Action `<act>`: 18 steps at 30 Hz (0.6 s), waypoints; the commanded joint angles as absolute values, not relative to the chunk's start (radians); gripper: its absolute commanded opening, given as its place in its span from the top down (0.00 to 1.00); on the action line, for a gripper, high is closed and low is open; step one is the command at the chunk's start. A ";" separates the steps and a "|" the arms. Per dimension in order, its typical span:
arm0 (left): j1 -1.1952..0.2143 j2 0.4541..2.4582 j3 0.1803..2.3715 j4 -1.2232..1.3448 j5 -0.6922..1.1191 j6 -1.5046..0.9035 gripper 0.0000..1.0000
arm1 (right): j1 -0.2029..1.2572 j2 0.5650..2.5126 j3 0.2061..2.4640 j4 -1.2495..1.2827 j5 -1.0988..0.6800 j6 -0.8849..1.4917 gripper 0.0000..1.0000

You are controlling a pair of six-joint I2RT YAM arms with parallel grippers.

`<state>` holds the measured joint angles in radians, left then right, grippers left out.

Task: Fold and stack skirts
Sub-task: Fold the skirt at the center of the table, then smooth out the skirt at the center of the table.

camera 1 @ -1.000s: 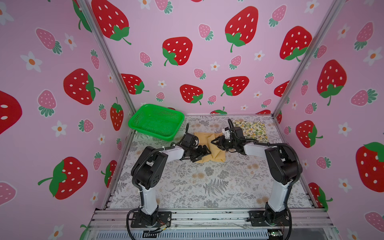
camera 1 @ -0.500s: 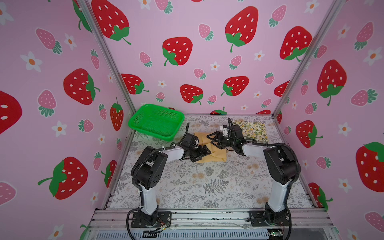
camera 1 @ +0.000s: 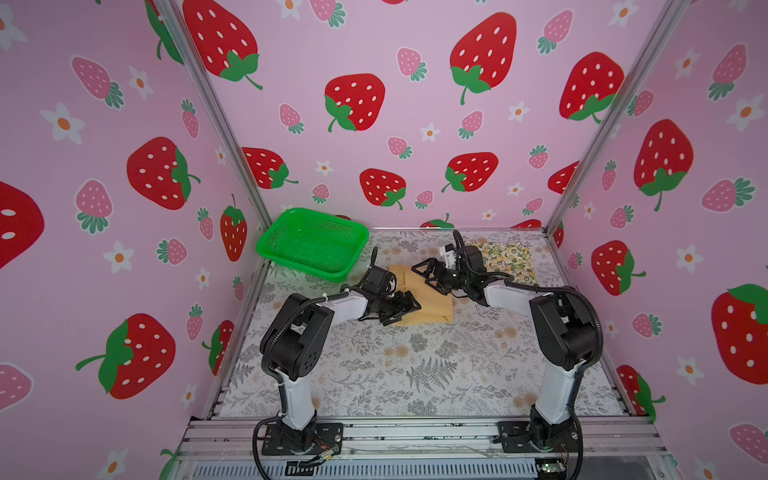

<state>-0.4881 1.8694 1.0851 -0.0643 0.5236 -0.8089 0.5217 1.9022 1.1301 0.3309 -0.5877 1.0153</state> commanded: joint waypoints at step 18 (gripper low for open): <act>-0.496 1.718 1.201 0.005 0.510 -0.981 0.12 | 0.538 1.751 0.727 0.585 -0.527 1.081 0.00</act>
